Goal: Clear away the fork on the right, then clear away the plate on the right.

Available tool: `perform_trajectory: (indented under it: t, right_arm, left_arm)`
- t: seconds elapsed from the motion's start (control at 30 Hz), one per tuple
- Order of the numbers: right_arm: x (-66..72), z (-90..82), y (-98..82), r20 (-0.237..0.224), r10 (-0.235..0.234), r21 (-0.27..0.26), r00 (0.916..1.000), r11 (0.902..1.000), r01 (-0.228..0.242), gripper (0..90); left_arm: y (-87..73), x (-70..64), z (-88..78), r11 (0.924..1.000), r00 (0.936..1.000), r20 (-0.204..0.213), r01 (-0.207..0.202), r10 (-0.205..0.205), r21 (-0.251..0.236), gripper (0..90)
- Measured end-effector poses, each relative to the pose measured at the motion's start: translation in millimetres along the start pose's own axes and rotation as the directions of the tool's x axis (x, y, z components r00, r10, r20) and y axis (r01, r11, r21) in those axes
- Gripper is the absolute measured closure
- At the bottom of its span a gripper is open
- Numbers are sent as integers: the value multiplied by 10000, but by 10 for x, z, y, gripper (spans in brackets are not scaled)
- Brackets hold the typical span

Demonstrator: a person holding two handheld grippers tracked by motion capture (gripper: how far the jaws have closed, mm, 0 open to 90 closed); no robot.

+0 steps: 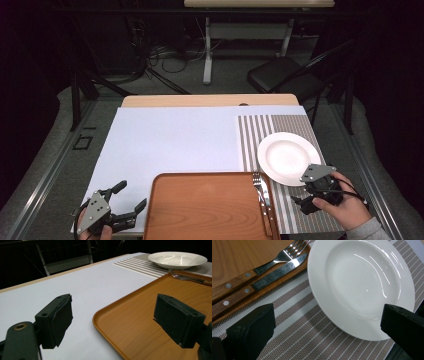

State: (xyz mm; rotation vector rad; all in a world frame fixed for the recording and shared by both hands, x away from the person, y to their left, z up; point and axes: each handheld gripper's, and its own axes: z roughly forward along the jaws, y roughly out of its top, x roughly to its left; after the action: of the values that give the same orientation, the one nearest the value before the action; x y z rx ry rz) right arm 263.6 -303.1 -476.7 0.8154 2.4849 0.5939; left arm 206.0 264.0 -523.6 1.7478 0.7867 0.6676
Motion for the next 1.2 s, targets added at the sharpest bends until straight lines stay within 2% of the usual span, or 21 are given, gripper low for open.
perform_trajectory:
  t: [0.3,0.7,1.0,1.2]
  right_arm:
    - [-75,17,4,182,-991,271,9949,9948,985,0]
    - [-121,85,19,449,-1682,443,9847,9851,1663,0]
    - [-161,185,11,648,-1934,848,9790,9786,1877,0]
    - [-191,286,-8,610,-1795,797,9819,9814,1744,0]
  left_arm:
    - [-1,-2,7,10000,10000,-12,5,-5,13,152]
    - [-4,-4,12,10000,10000,-42,21,-21,36,152]
    - [-5,-2,10,10000,10000,-32,9,-9,38,152]
    - [-6,0,13,10000,10000,-42,31,-31,62,152]
